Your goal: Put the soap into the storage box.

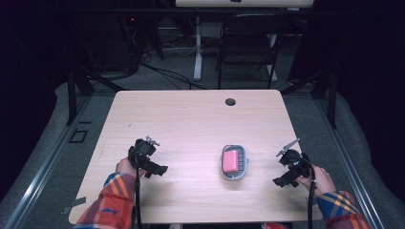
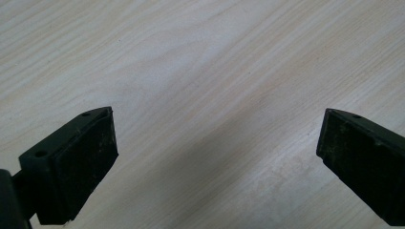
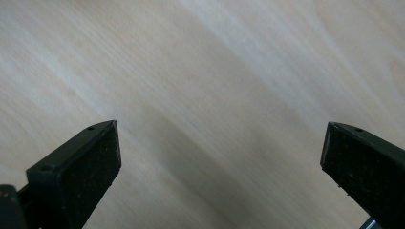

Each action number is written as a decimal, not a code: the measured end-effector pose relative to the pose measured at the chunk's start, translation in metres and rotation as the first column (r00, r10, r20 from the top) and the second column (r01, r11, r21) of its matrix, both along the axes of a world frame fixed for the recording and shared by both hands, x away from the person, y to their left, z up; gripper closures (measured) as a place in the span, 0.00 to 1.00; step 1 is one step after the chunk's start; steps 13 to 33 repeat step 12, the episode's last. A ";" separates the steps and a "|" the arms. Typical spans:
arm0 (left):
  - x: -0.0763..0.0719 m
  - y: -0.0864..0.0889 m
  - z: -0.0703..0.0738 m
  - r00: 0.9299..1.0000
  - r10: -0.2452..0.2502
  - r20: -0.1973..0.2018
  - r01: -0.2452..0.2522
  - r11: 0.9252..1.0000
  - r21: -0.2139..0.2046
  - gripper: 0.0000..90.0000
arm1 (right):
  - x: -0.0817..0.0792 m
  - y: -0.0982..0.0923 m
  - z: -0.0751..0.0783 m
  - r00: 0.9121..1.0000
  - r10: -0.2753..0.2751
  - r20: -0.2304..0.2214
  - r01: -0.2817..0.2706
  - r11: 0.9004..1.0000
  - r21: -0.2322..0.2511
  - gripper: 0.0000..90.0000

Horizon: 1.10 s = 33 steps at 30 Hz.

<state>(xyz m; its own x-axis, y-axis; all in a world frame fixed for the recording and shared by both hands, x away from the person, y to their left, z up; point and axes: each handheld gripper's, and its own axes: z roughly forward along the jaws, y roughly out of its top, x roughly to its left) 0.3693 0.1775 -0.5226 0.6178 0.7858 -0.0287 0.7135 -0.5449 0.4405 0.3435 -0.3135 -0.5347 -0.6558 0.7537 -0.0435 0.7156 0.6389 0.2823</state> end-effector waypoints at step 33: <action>0.001 -0.004 0.000 1.000 -0.027 0.006 0.027 1.000 -0.004 0.00 | -0.009 -0.006 -0.007 1.000 0.005 -0.022 -0.006 0.997 -0.071 0.00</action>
